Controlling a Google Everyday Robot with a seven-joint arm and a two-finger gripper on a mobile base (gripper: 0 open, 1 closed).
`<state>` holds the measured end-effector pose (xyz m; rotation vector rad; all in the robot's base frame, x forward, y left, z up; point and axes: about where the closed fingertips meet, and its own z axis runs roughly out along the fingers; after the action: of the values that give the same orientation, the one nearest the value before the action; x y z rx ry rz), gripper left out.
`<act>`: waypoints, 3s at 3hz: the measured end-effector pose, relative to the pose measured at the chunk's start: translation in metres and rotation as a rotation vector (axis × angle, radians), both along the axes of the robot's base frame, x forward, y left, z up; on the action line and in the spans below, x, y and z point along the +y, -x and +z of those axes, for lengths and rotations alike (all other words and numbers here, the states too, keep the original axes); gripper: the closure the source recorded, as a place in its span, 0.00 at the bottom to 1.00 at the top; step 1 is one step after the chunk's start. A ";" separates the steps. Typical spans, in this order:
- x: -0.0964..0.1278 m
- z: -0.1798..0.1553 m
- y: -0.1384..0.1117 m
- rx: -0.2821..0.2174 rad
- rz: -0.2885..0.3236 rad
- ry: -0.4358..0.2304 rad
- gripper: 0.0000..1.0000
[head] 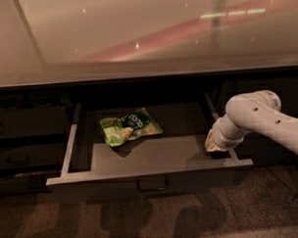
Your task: Open top drawer
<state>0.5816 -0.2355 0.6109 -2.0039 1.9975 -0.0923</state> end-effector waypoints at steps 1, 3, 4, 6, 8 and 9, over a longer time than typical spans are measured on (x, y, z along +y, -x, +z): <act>0.001 -0.006 0.005 0.014 0.006 0.002 0.81; 0.001 -0.006 0.005 0.014 0.006 0.002 0.34; 0.001 -0.006 0.005 0.014 0.006 0.002 0.11; 0.001 -0.006 0.006 0.014 0.006 0.002 0.00; 0.014 0.005 0.051 -0.081 0.072 -0.015 0.00; 0.019 0.007 0.070 -0.112 0.098 -0.018 0.00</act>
Offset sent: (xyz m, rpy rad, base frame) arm -0.0055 0.0011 -0.0061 -0.0021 0.0137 0.0055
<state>0.5121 -0.2161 0.6180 -2.0343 1.8234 -0.1610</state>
